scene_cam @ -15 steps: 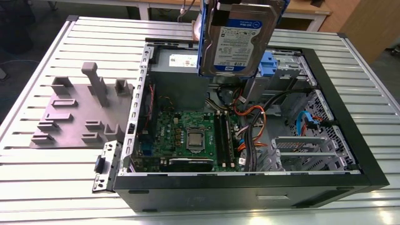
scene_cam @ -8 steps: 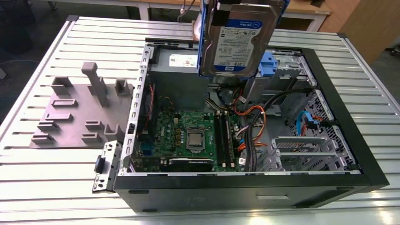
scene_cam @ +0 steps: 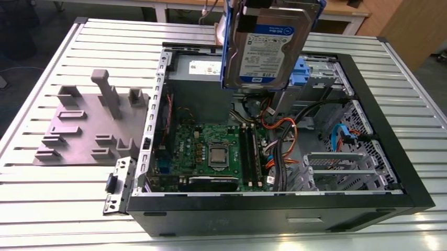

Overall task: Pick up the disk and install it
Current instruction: 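Insert the disk into the insertion slot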

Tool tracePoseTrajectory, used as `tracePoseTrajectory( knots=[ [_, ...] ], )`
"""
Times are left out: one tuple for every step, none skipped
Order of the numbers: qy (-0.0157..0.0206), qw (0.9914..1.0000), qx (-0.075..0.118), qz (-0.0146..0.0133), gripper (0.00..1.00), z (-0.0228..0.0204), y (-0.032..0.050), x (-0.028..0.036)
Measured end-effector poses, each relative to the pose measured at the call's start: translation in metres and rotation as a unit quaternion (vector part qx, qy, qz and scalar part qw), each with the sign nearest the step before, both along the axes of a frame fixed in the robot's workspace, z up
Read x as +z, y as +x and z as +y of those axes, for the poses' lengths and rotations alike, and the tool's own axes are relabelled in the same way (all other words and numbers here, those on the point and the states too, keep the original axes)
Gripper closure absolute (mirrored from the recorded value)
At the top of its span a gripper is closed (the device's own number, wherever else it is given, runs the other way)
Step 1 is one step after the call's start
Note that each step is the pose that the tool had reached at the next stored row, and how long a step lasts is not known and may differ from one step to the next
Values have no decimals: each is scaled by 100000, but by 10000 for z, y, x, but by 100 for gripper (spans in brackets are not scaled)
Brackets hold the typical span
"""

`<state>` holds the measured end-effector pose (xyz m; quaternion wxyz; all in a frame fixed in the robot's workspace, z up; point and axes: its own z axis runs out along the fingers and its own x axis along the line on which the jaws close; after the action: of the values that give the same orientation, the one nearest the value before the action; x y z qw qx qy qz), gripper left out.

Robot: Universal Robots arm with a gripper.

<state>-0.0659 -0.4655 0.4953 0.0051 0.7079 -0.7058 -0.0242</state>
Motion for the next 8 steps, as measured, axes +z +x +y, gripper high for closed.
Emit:
tracePoseTrajectory(
  knots=[
    [-1, 100000, -2, -1, 63, -21, 0, 0],
    [-9, 100000, -1, 5, 63, -42, 0, 0],
    [-7, 100000, 2, 2, 63, -65, 0, -1],
    [-8, 100000, 1, 3, 63, -87, 0, -2],
    [-4, 100000, 2, 2, 63, -109, 0, -3],
    [-4, 100000, 2, 2, 63, -130, 0, -5],
    [0, 100000, 1, 0, 63, -148, 0, -7],
    [-5, 100000, 0, 1, 63, -164, 0, -7]
  ],
)
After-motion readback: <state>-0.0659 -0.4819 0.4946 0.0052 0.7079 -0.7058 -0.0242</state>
